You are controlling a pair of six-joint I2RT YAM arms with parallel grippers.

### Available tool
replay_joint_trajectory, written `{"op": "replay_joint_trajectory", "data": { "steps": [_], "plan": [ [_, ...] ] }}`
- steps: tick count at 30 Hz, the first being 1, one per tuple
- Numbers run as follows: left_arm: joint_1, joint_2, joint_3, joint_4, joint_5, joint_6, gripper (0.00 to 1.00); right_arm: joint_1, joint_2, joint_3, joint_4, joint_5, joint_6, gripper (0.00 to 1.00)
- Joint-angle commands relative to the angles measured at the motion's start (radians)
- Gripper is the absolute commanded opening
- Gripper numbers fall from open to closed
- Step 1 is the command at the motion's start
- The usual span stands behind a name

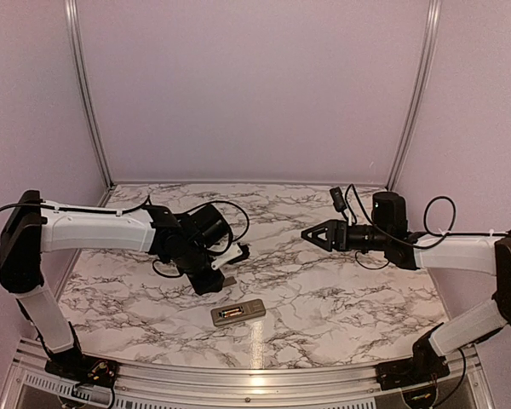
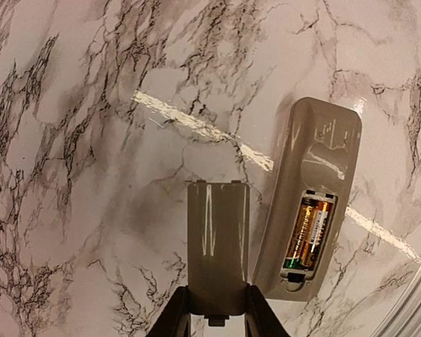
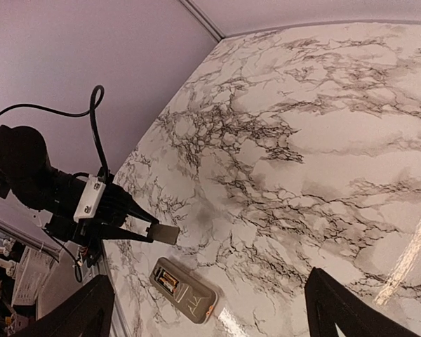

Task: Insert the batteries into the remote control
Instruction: Pick up the battery cover from the center of the board, then load the battery cover onto the remote control without the battery cover.

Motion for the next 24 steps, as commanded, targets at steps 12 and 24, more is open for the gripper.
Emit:
{"op": "replay_joint_trajectory", "data": {
  "steps": [12, 24],
  "plan": [
    [-0.13, 0.078, 0.094, -0.238, -0.07, 0.069, 0.22, -0.008, 0.02, 0.008, 0.035, -0.038, 0.008, 0.91],
    [-0.173, 0.098, 0.127, -0.226, -0.021, 0.096, 0.21, -0.008, 0.032, 0.007, 0.044, -0.046, 0.005, 0.91]
  ]
}}
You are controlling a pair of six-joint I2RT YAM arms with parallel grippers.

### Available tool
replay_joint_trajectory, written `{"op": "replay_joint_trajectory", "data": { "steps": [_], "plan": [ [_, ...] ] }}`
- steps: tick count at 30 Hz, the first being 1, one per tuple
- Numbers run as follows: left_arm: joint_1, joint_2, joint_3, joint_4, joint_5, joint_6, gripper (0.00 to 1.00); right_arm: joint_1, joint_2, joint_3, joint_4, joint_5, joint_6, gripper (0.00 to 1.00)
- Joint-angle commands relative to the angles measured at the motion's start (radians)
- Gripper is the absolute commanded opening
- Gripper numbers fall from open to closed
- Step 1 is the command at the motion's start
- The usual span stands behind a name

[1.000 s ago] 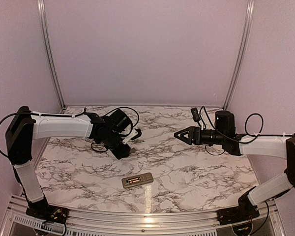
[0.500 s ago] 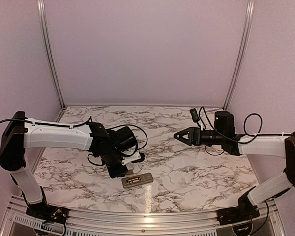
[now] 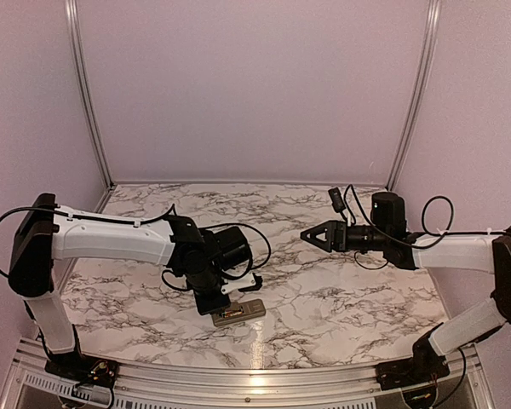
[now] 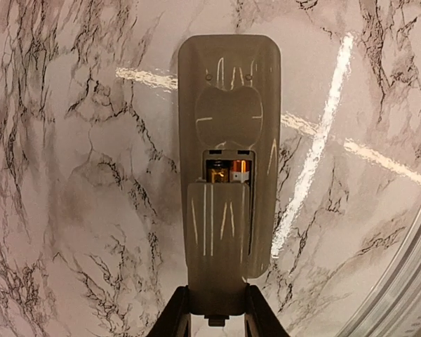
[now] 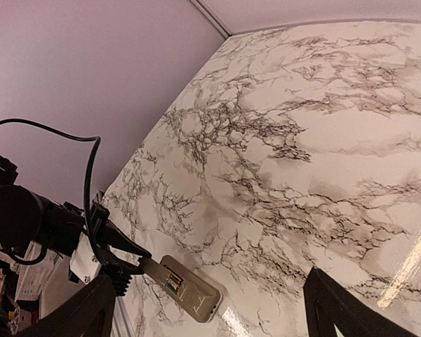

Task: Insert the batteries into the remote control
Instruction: Load the battery cover onto the remote control without the battery cover.

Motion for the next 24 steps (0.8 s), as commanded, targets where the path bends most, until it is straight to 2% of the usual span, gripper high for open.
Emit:
{"op": "replay_joint_trajectory", "data": {
  "steps": [1, 24],
  "plan": [
    [-0.014, 0.025, 0.027, -0.009, 0.024, 0.022, 0.21, -0.008, 0.02, 0.007, 0.026, -0.019, 0.005, 0.91],
    [-0.016, 0.1, 0.065, -0.009, -0.003, 0.006, 0.21, -0.008, 0.012, 0.004, 0.013, -0.021, -0.004, 0.91]
  ]
}}
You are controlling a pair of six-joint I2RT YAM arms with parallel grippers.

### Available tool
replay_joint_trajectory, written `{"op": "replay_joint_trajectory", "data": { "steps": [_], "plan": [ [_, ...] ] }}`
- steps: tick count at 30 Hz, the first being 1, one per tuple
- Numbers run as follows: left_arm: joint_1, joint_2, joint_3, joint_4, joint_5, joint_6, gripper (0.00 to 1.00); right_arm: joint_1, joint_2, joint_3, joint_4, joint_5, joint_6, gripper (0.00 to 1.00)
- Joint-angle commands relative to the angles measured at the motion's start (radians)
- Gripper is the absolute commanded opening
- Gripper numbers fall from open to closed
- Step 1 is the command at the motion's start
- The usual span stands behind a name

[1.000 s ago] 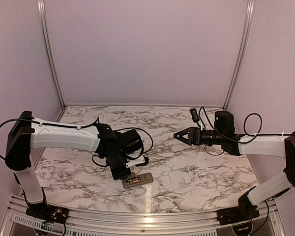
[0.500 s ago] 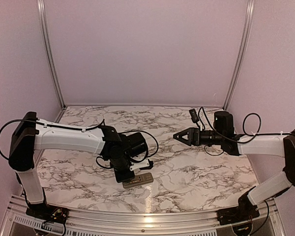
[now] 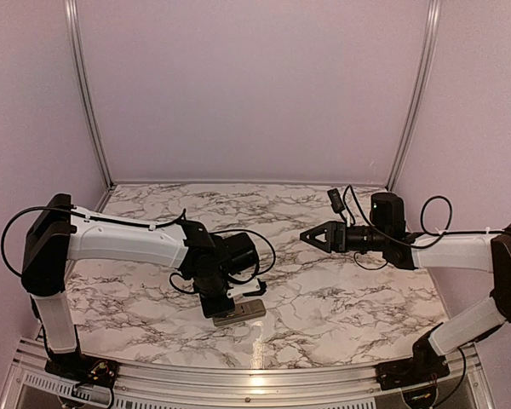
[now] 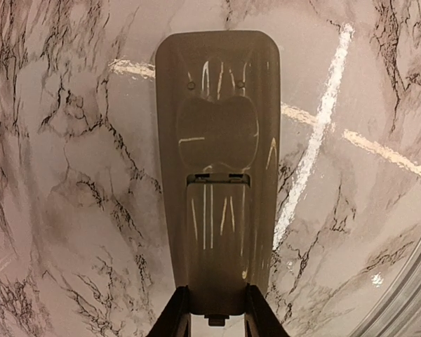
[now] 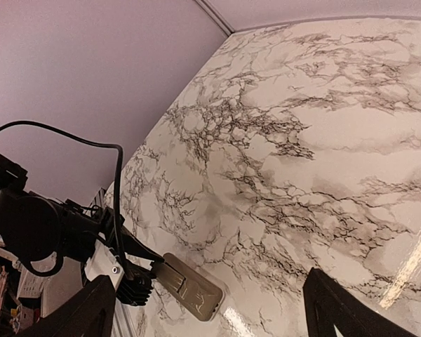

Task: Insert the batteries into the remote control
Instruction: Load the battery cover onto the remote control without the battery cover.

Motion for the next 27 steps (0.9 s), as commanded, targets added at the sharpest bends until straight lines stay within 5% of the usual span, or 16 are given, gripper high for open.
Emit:
{"op": "replay_joint_trajectory", "data": {
  "steps": [1, 18, 27],
  "plan": [
    [-0.004, 0.024, 0.034, -0.009, -0.009, -0.005, 0.21, -0.008, 0.001, 0.002, 0.005, -0.008, -0.002, 0.91],
    [0.001, 0.035, 0.041, -0.011, 0.009, -0.006, 0.22, -0.008, 0.003, 0.002, 0.01, -0.01, 0.002, 0.91],
    [0.001, 0.038, 0.032, -0.009, -0.005, -0.009, 0.32, -0.008, 0.006, 0.003, 0.009, -0.009, 0.001, 0.91]
  ]
}}
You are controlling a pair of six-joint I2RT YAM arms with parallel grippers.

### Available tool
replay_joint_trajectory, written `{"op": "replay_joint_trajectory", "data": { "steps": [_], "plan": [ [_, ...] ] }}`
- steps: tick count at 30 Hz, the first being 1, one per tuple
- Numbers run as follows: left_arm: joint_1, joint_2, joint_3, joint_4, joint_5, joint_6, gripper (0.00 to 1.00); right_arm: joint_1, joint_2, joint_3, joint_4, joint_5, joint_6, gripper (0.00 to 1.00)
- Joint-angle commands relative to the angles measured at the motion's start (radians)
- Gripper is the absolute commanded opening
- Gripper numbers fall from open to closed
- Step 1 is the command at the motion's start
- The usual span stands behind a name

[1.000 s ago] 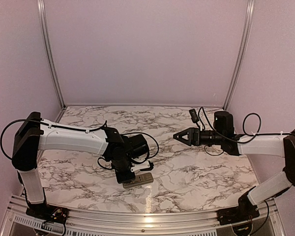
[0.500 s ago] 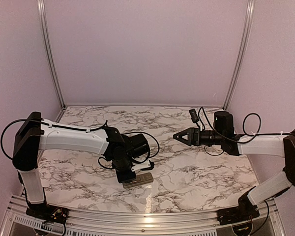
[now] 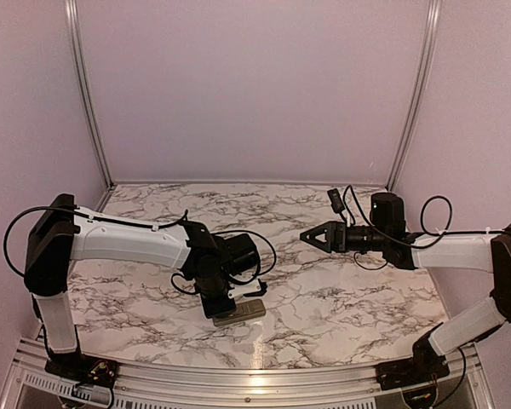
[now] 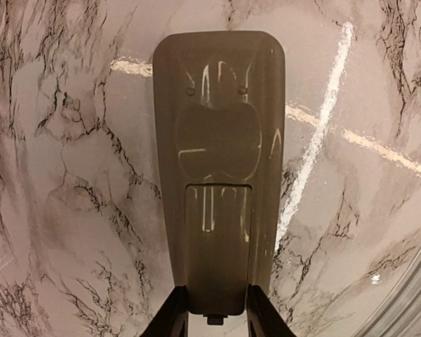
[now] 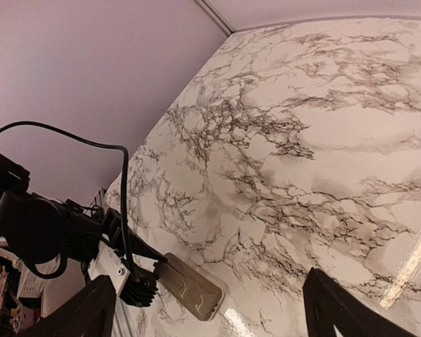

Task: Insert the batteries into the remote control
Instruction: Load the battery cover onto the remote control without the battery cover.

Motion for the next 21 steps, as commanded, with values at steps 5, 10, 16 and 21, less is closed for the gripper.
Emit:
{"op": "replay_joint_trajectory", "data": {
  "steps": [5, 10, 16, 21],
  "plan": [
    [0.001, 0.005, 0.021, -0.008, -0.027, -0.012, 0.46, -0.008, 0.007, 0.003, 0.012, -0.009, 0.003, 0.9],
    [0.003, -0.035, 0.023, -0.008, -0.028, -0.017, 0.59, -0.008, 0.009, 0.002, 0.013, -0.009, 0.006, 0.91],
    [0.02, -0.098, 0.01, 0.009, -0.01, -0.027, 0.66, -0.009, 0.012, 0.001, 0.024, -0.012, 0.015, 0.91],
    [0.075, -0.148, -0.002, 0.038, 0.018, -0.054, 0.58, -0.008, 0.011, -0.004, 0.032, -0.018, 0.022, 0.9]
  ]
}}
